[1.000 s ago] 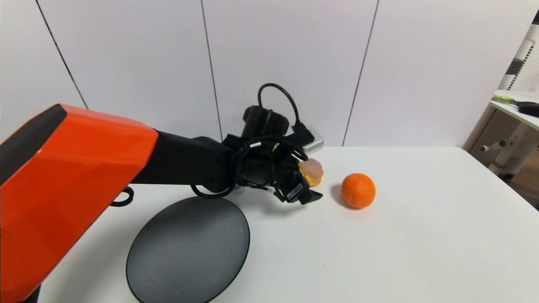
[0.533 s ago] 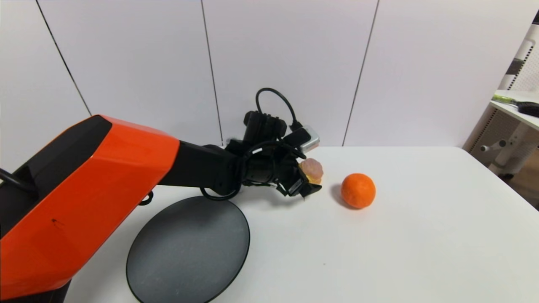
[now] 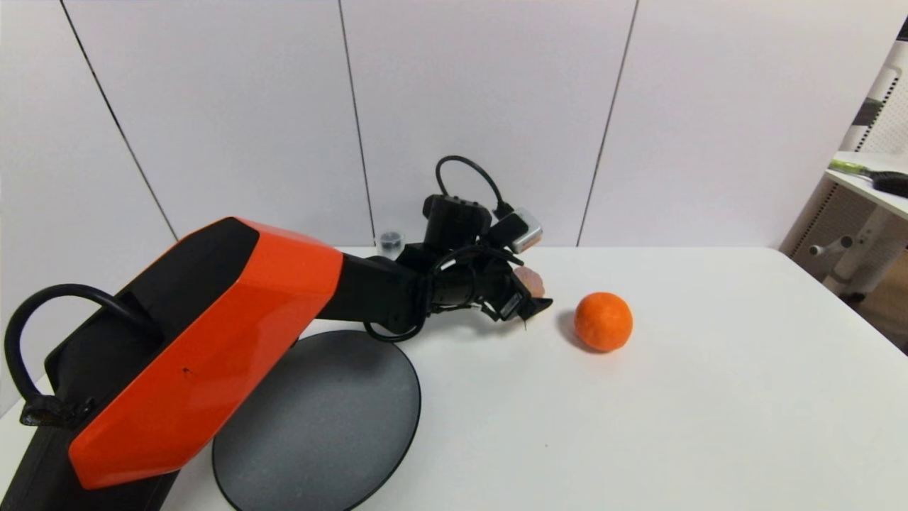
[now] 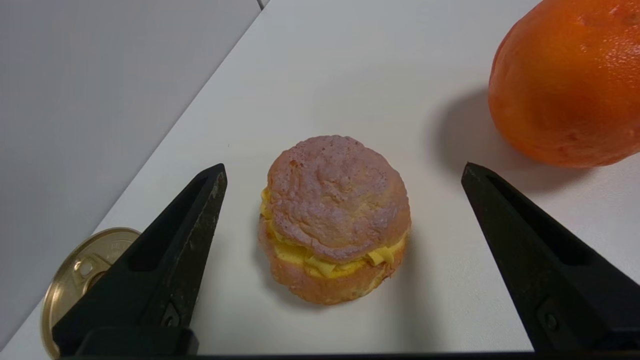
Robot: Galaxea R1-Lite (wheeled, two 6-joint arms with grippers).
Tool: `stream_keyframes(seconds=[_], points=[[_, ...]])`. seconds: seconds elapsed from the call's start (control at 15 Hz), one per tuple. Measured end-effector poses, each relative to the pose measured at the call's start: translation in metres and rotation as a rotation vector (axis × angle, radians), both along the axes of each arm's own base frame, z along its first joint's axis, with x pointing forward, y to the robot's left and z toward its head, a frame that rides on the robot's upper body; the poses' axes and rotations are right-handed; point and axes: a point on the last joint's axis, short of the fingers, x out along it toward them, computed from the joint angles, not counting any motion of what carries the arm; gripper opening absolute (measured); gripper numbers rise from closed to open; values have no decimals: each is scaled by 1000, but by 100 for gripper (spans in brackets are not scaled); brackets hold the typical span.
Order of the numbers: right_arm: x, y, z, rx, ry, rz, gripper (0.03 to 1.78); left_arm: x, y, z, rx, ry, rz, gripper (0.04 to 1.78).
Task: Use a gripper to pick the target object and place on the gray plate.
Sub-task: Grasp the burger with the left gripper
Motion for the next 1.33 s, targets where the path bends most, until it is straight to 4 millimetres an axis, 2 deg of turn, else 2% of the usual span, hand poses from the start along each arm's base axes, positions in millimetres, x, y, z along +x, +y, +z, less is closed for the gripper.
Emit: stream_keyframes(seconds=[0.4,0.73,0.8,0.93,1.07,1.33], points=[[0,0,0,0,0,0,171,8,-6,-22,-18,30,11,169],[0,0,0,0,0,0,171,13,-8,-31,-14,36,14,169],[0,0,0,0,0,0,171,13,-8,-33,-13,37,14,163],[0,0,0,0,0,0,171,14,-8,-35,-10,40,16,128],[0,0,0,0,0,0,171,14,-8,-35,-10,40,16,104],[0,0,0,0,0,0,171,15,-7,-35,-15,35,18,87]])
